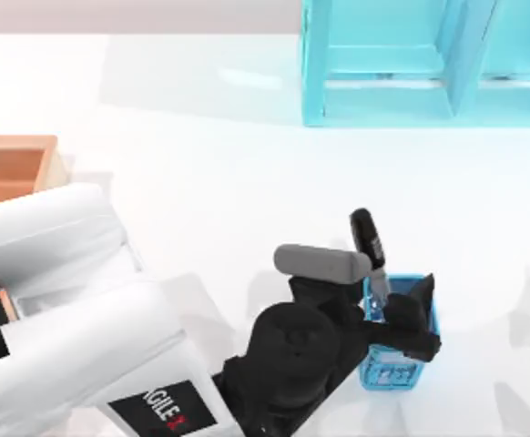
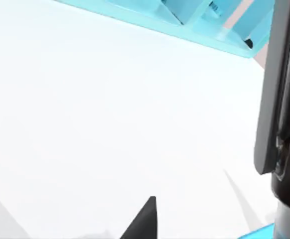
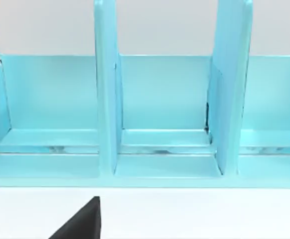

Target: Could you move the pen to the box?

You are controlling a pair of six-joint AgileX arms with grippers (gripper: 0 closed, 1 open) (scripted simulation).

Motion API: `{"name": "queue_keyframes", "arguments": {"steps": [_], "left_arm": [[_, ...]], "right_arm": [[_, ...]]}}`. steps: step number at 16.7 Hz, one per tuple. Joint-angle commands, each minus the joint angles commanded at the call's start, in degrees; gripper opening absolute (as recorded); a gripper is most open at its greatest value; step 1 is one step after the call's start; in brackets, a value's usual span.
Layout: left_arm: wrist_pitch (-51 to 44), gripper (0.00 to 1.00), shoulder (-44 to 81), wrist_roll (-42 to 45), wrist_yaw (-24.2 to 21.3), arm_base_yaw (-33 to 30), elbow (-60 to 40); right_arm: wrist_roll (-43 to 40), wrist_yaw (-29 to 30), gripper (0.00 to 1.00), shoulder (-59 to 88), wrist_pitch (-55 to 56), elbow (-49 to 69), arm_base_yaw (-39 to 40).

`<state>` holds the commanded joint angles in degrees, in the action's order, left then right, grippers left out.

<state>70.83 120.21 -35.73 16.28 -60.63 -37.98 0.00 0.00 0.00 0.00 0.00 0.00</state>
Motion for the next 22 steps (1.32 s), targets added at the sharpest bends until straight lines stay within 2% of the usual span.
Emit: {"name": "queue_keyframes", "arguments": {"steps": [6,17,22], "left_arm": [[0.0,0.02,0.0,0.0,0.0,0.0,0.0],[-0.3,0.0,-1.9,0.4,0.0,1.0,0.0],[-10.7,0.0,-14.1,1.9,-4.4,6.2,2.0]], "right_arm": [[0.0,0.0,1.0,0.0,0.0,0.0,0.0],[0.0,0.0,1.0,0.0,0.0,0.0,0.0],[0.0,0.0,1.0,0.0,0.0,0.0,0.0]]}}
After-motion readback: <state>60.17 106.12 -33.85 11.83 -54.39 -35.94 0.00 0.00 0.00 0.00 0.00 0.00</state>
